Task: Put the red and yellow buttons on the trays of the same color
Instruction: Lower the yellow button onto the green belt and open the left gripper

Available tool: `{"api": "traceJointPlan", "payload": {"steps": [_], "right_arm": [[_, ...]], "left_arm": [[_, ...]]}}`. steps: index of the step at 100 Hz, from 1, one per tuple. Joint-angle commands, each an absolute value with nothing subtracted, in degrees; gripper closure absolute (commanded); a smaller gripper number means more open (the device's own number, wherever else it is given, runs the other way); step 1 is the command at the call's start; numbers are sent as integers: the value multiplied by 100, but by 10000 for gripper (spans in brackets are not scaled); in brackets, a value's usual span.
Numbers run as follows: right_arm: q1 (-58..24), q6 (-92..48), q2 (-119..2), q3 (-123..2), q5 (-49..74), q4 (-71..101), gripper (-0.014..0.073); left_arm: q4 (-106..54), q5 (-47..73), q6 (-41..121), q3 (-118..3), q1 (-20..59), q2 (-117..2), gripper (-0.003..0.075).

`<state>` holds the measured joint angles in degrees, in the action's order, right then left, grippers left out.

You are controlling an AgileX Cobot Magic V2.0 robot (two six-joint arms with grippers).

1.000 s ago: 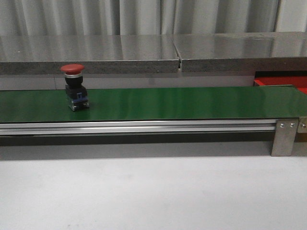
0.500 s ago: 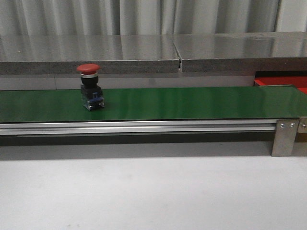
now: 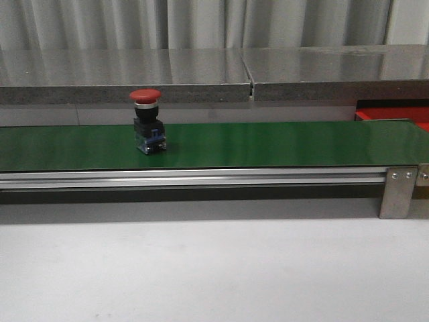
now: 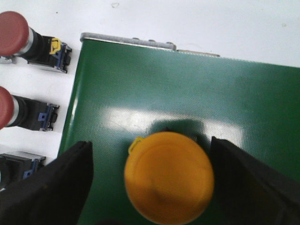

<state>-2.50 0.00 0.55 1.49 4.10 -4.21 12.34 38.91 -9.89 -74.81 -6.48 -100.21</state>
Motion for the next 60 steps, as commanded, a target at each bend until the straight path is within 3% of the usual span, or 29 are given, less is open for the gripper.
{"api": "traceJointPlan", "payload": {"steps": [1,25,60], "right_arm": [[-256,-43,138,95,-69,-482,654],[-256,-43,138,95,-69,-482,654],[-256,-43,138,95,-69,-482,654]], "left_arm": [[1234,3683,-1007,-7757,-617,-9728,178],[1258,3494,-974,-7967,-558,-9427,178],[1112,3374,-963,-7900,203,-8586,184]]}}
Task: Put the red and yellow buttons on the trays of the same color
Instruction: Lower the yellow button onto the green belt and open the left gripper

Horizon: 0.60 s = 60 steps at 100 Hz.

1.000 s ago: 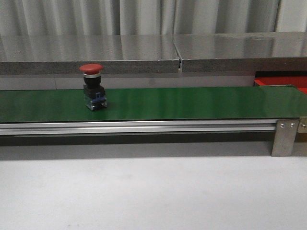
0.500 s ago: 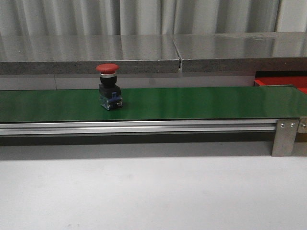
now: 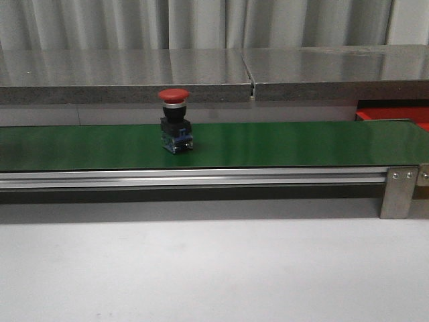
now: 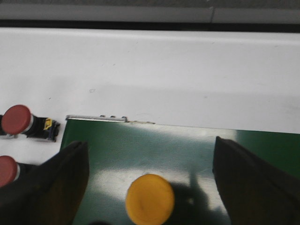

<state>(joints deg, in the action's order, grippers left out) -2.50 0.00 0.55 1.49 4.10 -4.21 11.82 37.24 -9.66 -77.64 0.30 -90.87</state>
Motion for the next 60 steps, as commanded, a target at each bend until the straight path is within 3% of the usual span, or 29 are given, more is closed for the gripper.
{"api": "traceJointPlan", "payload": {"steps": [1,27,60], "right_arm": [[-256,-43,138,95,-69,-482,654],[-256,-43,138,95,-69,-482,654],[-256,-43,138,95,-69,-482,654]], "left_arm": [[1105,3374,-963,-7897,238,-8539,184],[1088,2719,-1035,-6735,796,-7162,185],[1088,2354,-1307,-4689,816,-4888,185]]}}
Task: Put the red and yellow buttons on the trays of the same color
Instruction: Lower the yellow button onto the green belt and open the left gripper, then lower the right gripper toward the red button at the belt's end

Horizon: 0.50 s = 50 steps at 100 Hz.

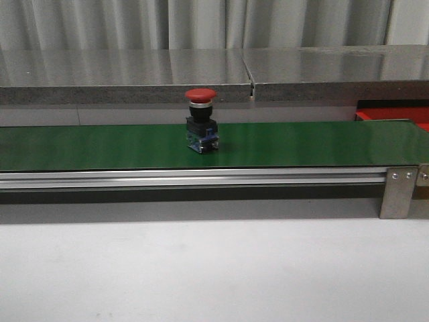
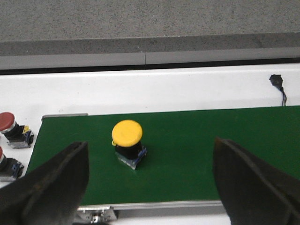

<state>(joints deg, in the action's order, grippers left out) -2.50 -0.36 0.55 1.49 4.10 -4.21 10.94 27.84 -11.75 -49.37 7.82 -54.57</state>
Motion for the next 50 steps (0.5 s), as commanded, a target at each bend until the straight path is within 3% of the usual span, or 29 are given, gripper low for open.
{"api": "traceJointPlan", "payload": {"steps": [1,16,26,37,50], "right_arm": [[-256,-43,138,95,-69,-482,654],[-256,-43,138,95,-69,-482,654],[-256,-43,138,95,-69,-482,654],[-256,-43,138,95,-69,-482,654],[-256,-43,138,95,-69,-482,654]], "left_arm": [[1088,2343,-1315,-4605,816,-4843,185],[1066,2343,-1326,-3805,816,-3827,191],[1041,2343,-1326,-3329,816,-3200,244],[1028,2343,-1326,-2943,816,-2557,372],[1025,2343,-1326,-2623,816,-2013,612]]}}
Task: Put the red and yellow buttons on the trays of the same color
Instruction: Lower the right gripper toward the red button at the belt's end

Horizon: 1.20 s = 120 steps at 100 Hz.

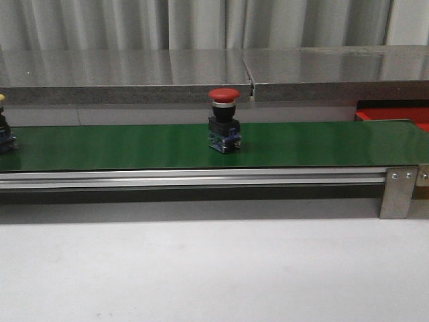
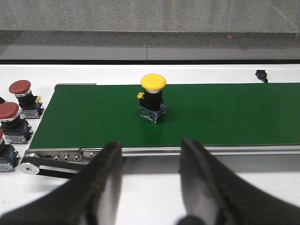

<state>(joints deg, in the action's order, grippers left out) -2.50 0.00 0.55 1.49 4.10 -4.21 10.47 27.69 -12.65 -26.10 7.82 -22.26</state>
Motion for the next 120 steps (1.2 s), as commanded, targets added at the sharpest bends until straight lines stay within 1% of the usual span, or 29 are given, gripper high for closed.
{"api": "traceJointPlan", "payload": {"steps": [1,4,7,24,48,68,85,104,120], "right_arm": [[-256,-43,138,95,-69,-482,654],[-256,-43,138,95,-69,-482,654],[-256,-43,138,95,-69,-482,654],[-256,-43,138,95,-81,-482,654],[-256,-43,138,56,-453,-482,654],[-256,-43,-156,-710,210,-482,654],[-256,-43,-1233,-1787,1038,-482,654],[-256,-43,-2886,-3293,2649,-482,654],[-256,-43,-4290,-4380,3254,-482,654]], "left_arm": [[1025,2343,-1326,-2601,816,-1969,640],[1025,2343,-1326,-2562,816,-1889,682],[1025,2343,-1326,-2540,816,-1814,743],[1025,2353,-1326,-2510,816,-1772,739],[1025,2353,-1326,-2510,816,-1772,739],[1025,2353,-1326,-2510,816,-1772,739],[1025,2353,-1326,-2510,816,-1772,739],[1025,2353,-1326,-2510,816,-1772,739],[1025,2353,-1326,-2510,816,-1772,739]]}}
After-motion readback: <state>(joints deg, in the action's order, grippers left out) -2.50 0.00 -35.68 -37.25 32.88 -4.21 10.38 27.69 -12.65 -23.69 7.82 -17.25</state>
